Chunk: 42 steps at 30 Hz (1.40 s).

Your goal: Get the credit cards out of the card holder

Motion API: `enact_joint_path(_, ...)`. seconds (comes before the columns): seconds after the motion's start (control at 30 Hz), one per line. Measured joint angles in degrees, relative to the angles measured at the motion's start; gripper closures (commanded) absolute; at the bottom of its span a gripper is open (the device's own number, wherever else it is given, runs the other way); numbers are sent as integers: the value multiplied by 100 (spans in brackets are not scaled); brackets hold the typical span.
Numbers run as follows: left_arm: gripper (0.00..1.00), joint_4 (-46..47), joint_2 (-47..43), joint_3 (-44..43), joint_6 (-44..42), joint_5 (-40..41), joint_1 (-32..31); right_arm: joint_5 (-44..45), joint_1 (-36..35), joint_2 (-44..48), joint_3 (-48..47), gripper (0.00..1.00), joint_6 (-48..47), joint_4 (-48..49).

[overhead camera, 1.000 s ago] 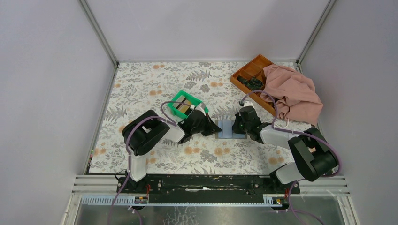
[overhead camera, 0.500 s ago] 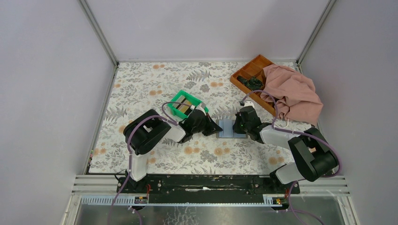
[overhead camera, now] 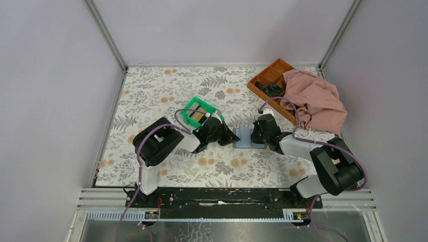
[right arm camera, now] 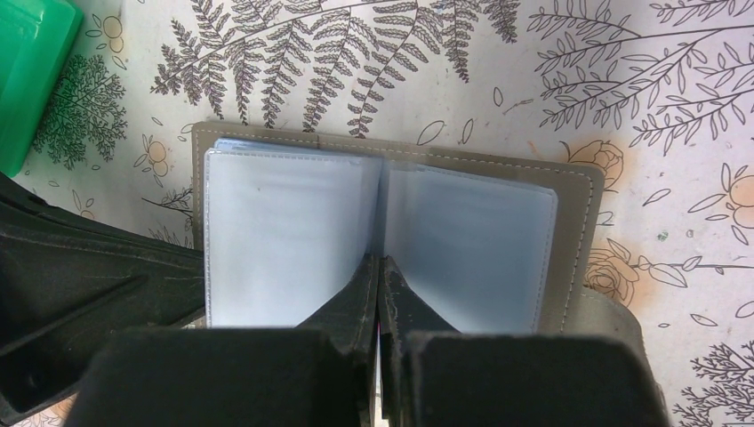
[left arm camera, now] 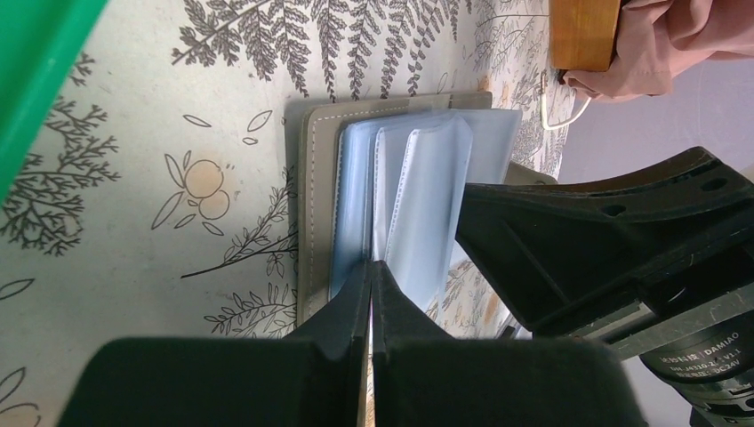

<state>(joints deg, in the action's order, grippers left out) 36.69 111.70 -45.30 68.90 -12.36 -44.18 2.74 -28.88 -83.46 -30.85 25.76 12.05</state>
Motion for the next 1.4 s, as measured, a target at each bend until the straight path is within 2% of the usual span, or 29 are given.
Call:
enact_joint_path(0.27, 100, -63, 20, -179, 0, -37, -13, 177, 9, 17, 2, 100, -48, -20)
enact_joint_path(0.43, 100, 286, 15, -337, 101, -223, -35, 317, 15, 33, 15, 100, -68, -31)
enact_joint_path(0.53, 100, 636, 9, -684, 55, -350, -291, -264, -83, 11, 28, 100, 79, 22)
enact_joint_path(0.83, 100, 616, 35, -669, 94, -549, -310, -544, -79, 153, 177, 100, 286, 42)
enact_joint_path(1.07, 100, 697, 70, -669, 114, -723, -402, -531, -94, 562, 291, 100, 367, -466)
enact_joint_path(1.23, 100, 931, 74, -667, 144, -850, -490, -374, -120, 1228, 409, 100, 398, -1032)
enact_joint_path(1.4, 100, 1189, 125, -664, 216, -938, -501, -262, -133, 1440, 413, 100, 404, -1202)
